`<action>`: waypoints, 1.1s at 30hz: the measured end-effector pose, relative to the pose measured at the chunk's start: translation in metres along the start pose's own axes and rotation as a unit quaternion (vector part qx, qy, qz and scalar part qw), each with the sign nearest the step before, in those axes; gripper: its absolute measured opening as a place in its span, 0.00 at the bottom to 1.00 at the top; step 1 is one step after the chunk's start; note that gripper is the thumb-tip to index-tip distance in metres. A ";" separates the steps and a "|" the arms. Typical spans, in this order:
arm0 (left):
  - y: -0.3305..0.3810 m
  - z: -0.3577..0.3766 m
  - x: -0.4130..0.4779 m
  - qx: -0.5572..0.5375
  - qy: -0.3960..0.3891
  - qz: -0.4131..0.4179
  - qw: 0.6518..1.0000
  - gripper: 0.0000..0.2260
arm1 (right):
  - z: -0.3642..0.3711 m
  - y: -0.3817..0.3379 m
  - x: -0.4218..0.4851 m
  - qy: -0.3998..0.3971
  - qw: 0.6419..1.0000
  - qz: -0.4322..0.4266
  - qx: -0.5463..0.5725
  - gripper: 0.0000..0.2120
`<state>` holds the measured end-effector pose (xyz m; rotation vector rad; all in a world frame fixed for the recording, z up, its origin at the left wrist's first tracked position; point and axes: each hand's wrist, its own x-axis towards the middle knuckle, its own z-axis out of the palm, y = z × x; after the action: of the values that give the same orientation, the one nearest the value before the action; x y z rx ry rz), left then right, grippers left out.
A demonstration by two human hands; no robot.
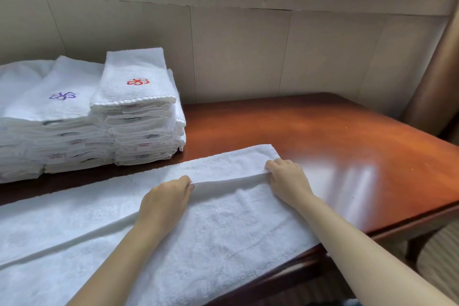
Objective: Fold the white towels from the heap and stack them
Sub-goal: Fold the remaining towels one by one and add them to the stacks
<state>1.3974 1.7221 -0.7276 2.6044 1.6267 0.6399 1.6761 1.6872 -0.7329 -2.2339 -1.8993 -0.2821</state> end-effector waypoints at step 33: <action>-0.063 -0.005 -0.005 0.060 -0.129 -0.121 0.982 0.27 | 0.018 -0.040 0.056 -0.145 0.980 0.095 0.099 0.24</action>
<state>1.3398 1.7463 -0.7385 2.3837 1.9006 0.1893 1.6454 1.7520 -0.7343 -2.3978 -1.7286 0.2642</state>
